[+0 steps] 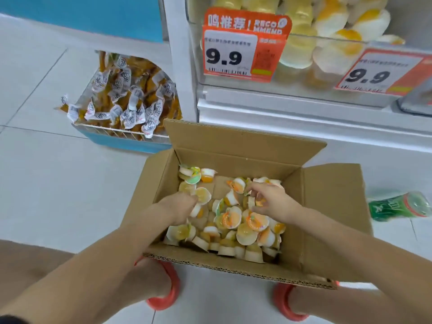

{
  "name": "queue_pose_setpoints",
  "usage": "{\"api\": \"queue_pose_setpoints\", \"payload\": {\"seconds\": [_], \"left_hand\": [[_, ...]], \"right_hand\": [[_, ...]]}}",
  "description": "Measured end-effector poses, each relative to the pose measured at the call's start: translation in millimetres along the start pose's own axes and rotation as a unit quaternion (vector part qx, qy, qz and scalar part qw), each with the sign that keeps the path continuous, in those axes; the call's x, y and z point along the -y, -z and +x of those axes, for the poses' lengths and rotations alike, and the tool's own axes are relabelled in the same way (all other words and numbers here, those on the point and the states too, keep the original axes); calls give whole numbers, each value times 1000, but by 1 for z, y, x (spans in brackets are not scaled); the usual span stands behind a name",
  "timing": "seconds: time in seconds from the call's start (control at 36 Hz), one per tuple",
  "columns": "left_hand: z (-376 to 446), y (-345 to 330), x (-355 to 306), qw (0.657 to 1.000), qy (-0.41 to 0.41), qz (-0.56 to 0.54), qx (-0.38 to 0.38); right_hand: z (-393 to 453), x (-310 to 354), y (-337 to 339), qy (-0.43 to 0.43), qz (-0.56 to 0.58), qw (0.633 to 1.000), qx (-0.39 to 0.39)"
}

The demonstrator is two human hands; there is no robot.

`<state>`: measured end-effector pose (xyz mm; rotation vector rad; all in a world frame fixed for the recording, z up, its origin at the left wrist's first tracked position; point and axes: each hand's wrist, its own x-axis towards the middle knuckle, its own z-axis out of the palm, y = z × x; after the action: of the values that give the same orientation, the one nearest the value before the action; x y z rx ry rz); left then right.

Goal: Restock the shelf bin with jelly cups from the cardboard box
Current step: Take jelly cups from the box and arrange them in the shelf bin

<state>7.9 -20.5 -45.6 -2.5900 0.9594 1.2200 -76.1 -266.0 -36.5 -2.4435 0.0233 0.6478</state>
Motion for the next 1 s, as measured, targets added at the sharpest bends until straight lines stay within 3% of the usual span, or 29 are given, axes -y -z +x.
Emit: {"api": "queue_pose_setpoints", "payload": {"seconds": [0.08, 0.17, 0.28, 0.39, 0.47, 0.64, 0.78, 0.86, 0.92, 0.97, 1.0], "left_hand": [[19, -28, 8, 998, 22, 13, 52], [43, -44, 14, 997, 23, 30, 67], [69, -40, 13, 999, -3, 41, 32], [96, -43, 21, 998, 51, -3, -33], [107, -44, 25, 985, 107, -98, -90], [127, -51, 19, 974, 107, -177, -92], [133, -46, 10, 979, 129, -102, -122], [134, -44, 12, 978, 132, -116, -112], [131, -44, 17, 969, 130, -185, -102], [123, -39, 22, 946, 116, -291, -86], [117, -35, 24, 927, 100, -352, -78]], "right_hand": [[23, -15, -32, -26, -23, 996, 76], [43, -24, -60, -41, -21, 994, 104], [71, -24, -83, -40, 1, 997, 63], [101, -19, -89, -38, 2, 999, 36], [118, -12, -95, -17, -62, 997, 41], [134, 3, -122, -9, -170, 983, 71], [131, 7, -129, -18, -204, 978, 33], [123, 0, -124, -49, -157, 986, 18], [114, -4, -120, -102, -53, 992, -43], [105, 0, -112, -200, 116, 965, -124], [100, 5, -103, -259, 227, 927, -147]]}}
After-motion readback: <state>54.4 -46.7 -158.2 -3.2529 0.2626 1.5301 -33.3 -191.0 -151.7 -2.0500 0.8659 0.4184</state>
